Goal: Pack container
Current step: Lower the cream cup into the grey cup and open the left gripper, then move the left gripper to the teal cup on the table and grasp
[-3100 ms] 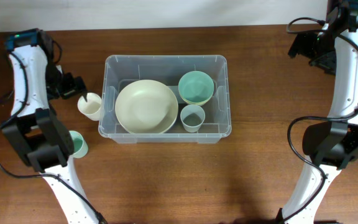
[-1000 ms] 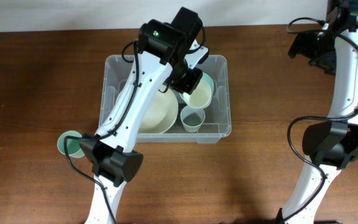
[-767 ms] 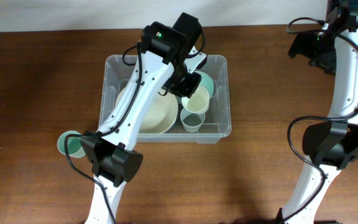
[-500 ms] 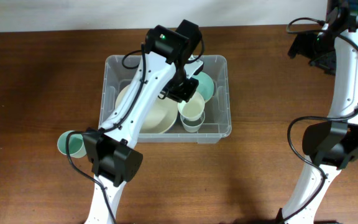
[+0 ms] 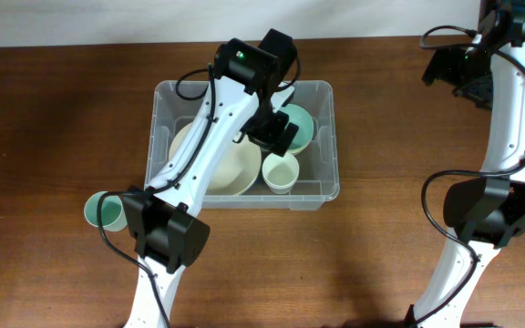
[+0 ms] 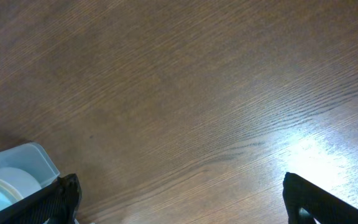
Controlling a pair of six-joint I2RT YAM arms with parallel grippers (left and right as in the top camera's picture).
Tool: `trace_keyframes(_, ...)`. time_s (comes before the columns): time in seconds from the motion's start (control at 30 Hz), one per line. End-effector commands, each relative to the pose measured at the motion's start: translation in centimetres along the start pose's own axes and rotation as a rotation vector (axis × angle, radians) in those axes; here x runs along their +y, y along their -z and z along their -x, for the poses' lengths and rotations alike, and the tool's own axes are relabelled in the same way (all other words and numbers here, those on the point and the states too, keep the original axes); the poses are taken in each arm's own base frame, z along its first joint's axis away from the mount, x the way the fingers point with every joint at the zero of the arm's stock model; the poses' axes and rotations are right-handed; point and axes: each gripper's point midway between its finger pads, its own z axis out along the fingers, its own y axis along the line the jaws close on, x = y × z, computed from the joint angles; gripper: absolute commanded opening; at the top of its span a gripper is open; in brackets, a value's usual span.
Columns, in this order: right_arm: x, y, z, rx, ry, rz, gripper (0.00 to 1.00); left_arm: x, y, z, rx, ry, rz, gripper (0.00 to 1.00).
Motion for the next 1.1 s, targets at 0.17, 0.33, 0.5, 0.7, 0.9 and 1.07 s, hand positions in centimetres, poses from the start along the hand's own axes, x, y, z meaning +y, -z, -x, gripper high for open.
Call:
trace_keyframes(0.17,-0.1,-0.4,0.0,0.003,-0.005,-0.016,0.99,12.3,14.0,-3.7,-0.363,0.606,0.311,0.99)
trace_keyframes(0.33,-0.1,-0.4,0.0,0.003,-0.004,-0.016,0.99,17.3,19.6,-10.1,-0.505,0.959,0.287,0.99)
trace_keyframes(0.5,-0.1,-0.4,0.0,0.003,-0.004,-0.016,0.99,20.1,17.8,-18.4,-0.418,1.301,0.353,1.0)
trace_keyframes(0.7,-0.1,-0.4,0.0,0.003,-0.004,-0.016,0.99,21.0,11.6,-27.7,-0.188,1.667,0.407,0.99)
trace_keyframes(0.9,-0.1,-0.4,0.0,0.003,-0.004,-0.016,0.99,22.9,4.8,-29.9,-0.061,1.776,0.306,0.99)
trace_keyframes(1.07,-0.1,-0.4,0.0,0.003,-0.004,-0.016,0.99,24.1,0.2,-30.8,-0.011,1.836,0.269,0.99)
